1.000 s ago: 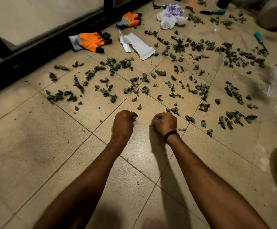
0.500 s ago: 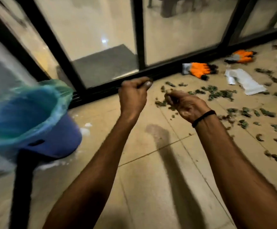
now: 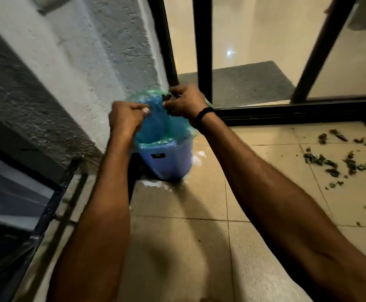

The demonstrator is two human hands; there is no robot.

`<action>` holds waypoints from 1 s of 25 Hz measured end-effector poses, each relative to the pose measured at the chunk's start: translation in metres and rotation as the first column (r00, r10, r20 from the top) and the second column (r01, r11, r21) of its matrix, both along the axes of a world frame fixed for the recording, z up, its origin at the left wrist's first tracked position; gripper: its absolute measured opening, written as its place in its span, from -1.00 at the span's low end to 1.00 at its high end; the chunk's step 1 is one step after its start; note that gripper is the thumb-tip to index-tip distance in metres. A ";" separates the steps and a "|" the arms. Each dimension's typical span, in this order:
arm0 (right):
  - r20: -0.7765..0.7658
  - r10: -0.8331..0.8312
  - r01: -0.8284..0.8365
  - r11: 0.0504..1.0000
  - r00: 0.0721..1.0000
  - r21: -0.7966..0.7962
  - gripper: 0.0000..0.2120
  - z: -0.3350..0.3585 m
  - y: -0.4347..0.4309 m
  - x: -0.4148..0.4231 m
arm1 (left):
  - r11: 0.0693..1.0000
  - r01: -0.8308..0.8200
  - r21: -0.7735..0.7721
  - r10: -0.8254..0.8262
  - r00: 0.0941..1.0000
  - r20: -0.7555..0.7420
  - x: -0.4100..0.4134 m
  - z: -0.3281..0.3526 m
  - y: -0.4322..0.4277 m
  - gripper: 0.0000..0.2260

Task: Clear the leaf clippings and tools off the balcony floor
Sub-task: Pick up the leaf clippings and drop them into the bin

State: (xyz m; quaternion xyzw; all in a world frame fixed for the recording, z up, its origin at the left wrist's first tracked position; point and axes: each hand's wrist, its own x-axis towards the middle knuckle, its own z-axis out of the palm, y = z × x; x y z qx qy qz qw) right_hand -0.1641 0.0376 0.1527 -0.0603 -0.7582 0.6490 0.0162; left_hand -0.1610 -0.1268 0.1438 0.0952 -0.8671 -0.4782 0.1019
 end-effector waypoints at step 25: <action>0.330 -0.944 0.698 0.233 -0.005 0.678 -0.64 -0.203 0.365 0.554 | -0.006 0.991 -0.134 -0.964 0.030 0.265 0.367 -0.180 0.508 -0.75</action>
